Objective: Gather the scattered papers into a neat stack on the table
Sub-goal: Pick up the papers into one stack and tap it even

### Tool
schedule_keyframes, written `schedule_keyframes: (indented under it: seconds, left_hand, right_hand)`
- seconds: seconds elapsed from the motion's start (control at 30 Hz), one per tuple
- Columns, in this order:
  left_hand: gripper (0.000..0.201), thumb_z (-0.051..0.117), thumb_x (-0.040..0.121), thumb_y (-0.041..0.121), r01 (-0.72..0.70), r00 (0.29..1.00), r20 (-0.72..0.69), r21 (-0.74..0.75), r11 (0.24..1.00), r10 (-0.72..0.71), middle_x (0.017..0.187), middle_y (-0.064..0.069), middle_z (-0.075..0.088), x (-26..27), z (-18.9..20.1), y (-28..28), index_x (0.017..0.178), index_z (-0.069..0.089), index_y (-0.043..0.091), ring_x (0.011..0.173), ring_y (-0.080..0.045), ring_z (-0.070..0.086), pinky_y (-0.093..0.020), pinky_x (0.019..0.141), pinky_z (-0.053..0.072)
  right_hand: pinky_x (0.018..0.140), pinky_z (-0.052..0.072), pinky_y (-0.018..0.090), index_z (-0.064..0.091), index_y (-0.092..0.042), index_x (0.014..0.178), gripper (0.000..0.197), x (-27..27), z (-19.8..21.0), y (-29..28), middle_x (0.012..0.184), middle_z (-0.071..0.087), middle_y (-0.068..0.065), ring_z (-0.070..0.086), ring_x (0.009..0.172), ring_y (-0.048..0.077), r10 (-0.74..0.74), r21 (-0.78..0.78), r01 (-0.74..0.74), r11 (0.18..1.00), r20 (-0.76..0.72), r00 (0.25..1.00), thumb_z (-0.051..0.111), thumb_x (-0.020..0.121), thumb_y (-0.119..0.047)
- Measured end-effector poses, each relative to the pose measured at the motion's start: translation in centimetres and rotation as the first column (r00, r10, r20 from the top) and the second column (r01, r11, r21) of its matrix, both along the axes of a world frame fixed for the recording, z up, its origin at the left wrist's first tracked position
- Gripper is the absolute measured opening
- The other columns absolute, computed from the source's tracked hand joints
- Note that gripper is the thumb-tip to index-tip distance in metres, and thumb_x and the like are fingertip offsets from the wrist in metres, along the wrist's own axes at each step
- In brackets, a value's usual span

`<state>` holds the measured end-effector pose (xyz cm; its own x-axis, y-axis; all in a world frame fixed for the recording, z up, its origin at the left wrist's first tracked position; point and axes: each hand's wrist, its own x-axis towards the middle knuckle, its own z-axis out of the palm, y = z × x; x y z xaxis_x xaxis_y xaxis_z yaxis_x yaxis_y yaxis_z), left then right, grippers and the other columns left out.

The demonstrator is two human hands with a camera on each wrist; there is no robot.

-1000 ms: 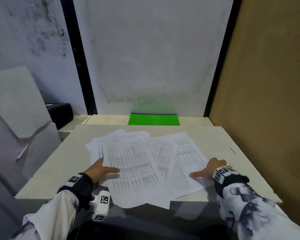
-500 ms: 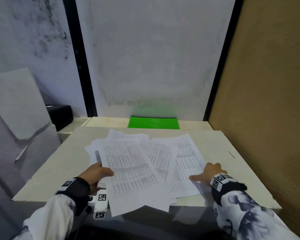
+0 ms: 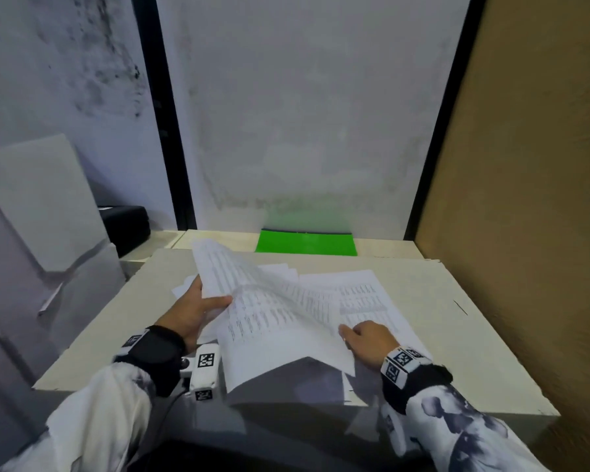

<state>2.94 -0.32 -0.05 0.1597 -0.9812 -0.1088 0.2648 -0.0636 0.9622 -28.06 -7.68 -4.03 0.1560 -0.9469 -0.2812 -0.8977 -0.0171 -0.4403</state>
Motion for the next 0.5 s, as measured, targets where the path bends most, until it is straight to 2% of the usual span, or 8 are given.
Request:
schedule_keyframes:
  seconds: [0.03,0.1,0.2,0.23,0.27,0.33,0.4,0.5]
  left_hand:
    - [0.057,0.056,0.09,-0.012,-0.013,1.0,-0.027,-0.025,1.0,0.012,0.124,-0.009,0.068,0.0,0.3,0.1,0.136,0.048,0.021,0.1,-0.027,0.073,-0.044,0.082,0.062]
    - [0.053,0.051,0.091,-0.014,-0.024,0.996,-0.09,-0.075,0.997,0.017,0.119,-0.009,0.072,-0.3,0.9,0.2,0.13,0.053,0.022,0.095,-0.026,0.076,-0.041,0.07,0.064]
    - [0.052,0.052,0.091,-0.015,0.069,0.992,-0.094,-0.103,0.992,-0.079,0.119,-0.01,0.074,-0.4,0.9,0.7,0.125,0.057,0.023,0.099,-0.03,0.075,-0.043,0.075,0.064]
    - [0.055,0.058,0.087,-0.013,0.098,0.994,-0.046,-0.079,0.992,-0.101,0.123,-0.011,0.073,-0.3,0.5,1.1,0.128,0.056,0.023,0.103,-0.031,0.074,-0.044,0.078,0.064]
    - [0.06,0.064,0.083,-0.009,0.137,0.99,0.029,-0.05,0.989,-0.135,0.127,-0.012,0.071,-0.1,0.0,1.5,0.132,0.053,0.024,0.107,-0.031,0.072,-0.043,0.082,0.063]
    - [0.067,0.069,0.082,-0.006,0.225,0.958,0.168,0.051,0.973,-0.231,0.133,-0.008,0.068,0.4,-1.1,2.3,0.137,0.048,0.027,0.117,-0.03,0.068,-0.046,0.094,0.057]
    - [0.068,0.068,0.086,-0.006,0.301,0.921,0.212,0.145,0.943,-0.326,0.137,0.0,0.065,1.0,-2.2,2.8,0.138,0.046,0.032,0.125,-0.023,0.063,-0.046,0.108,0.048]
    - [0.065,0.08,0.082,0.012,0.31,0.904,0.22,0.255,0.916,-0.367,0.138,0.005,0.064,1.7,-3.3,2.8,0.138,0.052,0.03,0.132,-0.019,0.057,-0.046,0.116,0.04]
  right_hand:
    - [0.073,0.043,0.031,0.064,-0.014,0.075,0.056,0.9,0.6,0.4,0.082,0.066,0.01,0.068,0.089,0.031,-0.02,0.103,0.006,0.995,0.133,0.991,0.038,0.106,-0.053]
    - [0.069,0.046,0.029,0.07,-0.004,0.113,0.059,2.4,0.8,0.9,0.09,0.069,0.018,0.07,0.084,0.032,-0.179,0.319,0.041,0.947,0.417,0.891,0.04,0.106,-0.053]
    - [0.055,0.055,0.032,0.058,0.009,0.132,0.082,3.1,0.4,1.4,0.086,0.064,0.016,0.067,0.062,0.031,-0.62,0.66,0.015,0.751,0.697,0.361,0.062,0.092,-0.062]
    - [0.062,0.059,0.037,0.058,0.007,0.128,0.071,2.9,0.2,1.6,0.09,0.063,0.015,0.068,0.067,0.033,-0.658,0.682,-0.033,0.731,0.716,0.233,0.068,0.092,-0.053]
    - [0.072,0.06,0.044,0.057,0.002,0.125,0.055,2.8,0.2,1.8,0.097,0.066,0.016,0.07,0.076,0.036,-0.662,0.682,-0.062,0.729,0.725,0.191,0.072,0.092,-0.04]
    - [0.085,0.06,0.051,0.059,-0.004,0.134,0.056,2.5,-0.3,2.1,0.115,0.071,0.02,0.074,0.096,0.038,-0.625,0.65,-0.097,0.754,0.755,0.198,0.08,0.085,-0.019]
    - [0.095,0.058,0.054,0.049,-0.001,0.15,0.076,2.3,-1.2,2.1,0.131,0.07,0.021,0.073,0.112,0.038,-0.547,0.589,-0.051,0.806,0.776,0.313,0.082,0.082,-0.009]
    - [0.092,0.06,0.051,0.065,0.006,0.131,0.04,2.2,-1.9,2.3,0.115,0.079,0.019,0.077,0.104,0.039,-0.363,0.461,-0.081,0.884,0.784,0.503,0.067,0.091,0.004]
